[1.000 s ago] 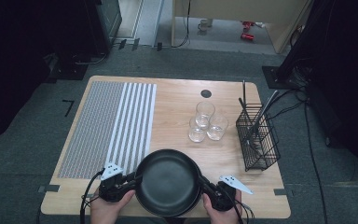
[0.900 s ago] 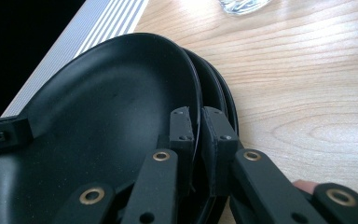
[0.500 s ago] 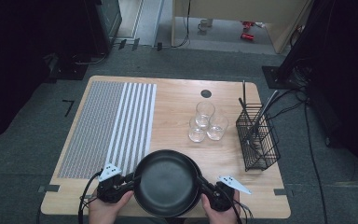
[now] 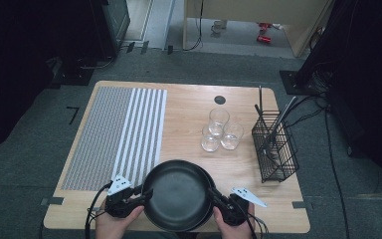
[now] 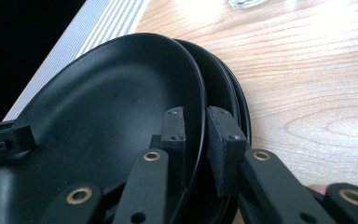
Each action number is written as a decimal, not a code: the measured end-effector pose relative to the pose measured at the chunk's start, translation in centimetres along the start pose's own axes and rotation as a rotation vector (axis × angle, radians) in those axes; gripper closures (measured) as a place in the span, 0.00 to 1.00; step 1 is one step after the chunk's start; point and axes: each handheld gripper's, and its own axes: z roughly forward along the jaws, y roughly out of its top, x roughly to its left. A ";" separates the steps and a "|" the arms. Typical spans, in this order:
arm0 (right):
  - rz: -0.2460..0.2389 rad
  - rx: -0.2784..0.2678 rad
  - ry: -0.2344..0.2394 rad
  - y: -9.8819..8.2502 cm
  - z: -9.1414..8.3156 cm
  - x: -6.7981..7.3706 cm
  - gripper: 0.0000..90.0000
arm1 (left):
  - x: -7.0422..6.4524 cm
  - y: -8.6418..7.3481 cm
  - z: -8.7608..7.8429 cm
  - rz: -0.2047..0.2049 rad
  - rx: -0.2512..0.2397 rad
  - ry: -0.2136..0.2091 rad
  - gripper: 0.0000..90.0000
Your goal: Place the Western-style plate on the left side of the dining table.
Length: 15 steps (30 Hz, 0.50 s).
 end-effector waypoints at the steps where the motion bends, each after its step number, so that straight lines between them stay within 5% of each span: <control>1: 0.001 -0.001 0.001 0.0 0.0 0.0 0.86 | 0.0 0.0 0.0 -0.002 0.001 -0.006 0.67; 7: -0.001 -0.005 -0.005 -0.1 0.1 0.1 0.86 | 0.5 -0.2 0.0 -0.029 -0.009 -0.041 0.69; 15: 0.000 0.019 0.007 -0.4 0.2 0.5 0.87 | 0.6 -0.1 -0.8 -0.031 -0.011 -0.017 0.69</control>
